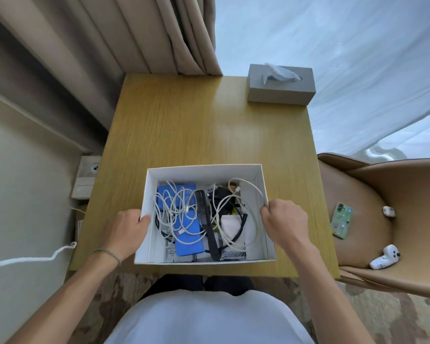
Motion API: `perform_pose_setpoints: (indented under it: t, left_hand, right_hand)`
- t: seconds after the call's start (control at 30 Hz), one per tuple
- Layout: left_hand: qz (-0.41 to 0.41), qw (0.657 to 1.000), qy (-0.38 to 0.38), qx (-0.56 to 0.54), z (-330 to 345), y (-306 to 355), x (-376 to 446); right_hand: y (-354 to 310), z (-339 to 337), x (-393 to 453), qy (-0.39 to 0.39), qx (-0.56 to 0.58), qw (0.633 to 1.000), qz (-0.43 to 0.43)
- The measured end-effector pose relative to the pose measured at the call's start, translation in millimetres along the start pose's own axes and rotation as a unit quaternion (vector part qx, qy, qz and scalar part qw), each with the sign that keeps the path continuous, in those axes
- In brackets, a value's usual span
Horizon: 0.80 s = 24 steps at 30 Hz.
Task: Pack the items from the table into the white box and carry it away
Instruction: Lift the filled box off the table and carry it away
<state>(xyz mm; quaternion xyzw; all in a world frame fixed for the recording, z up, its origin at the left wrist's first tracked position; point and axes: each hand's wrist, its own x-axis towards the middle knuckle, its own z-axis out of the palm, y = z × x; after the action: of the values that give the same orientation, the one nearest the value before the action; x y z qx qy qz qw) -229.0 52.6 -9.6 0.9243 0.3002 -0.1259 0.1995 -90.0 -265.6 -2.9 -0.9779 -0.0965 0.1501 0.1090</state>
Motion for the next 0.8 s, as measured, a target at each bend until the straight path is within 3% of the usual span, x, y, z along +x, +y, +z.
perform_pose_setpoints:
  t: [0.23,0.47,0.6,0.8]
  left_hand:
    - [0.118,0.993,0.007,0.007,-21.0,12.5,31.9]
    - [0.278,0.96,-0.011,0.042,-39.4,26.0,46.7]
    - [0.335,0.94,-0.037,0.061,-38.5,42.3,38.9]
    - [0.46,0.878,-0.09,0.09,-23.6,81.4,-2.1]
  right_hand:
    - [0.5,-6.5,-32.6,0.057,0.022,0.994,0.093]
    - [-8.2,6.3,-117.2,0.108,0.091,0.965,0.219]
    - [-12.9,16.2,-171.3,0.114,0.111,0.939,0.306]
    - [-15.9,42.6,-263.7,0.147,0.153,0.873,0.439]
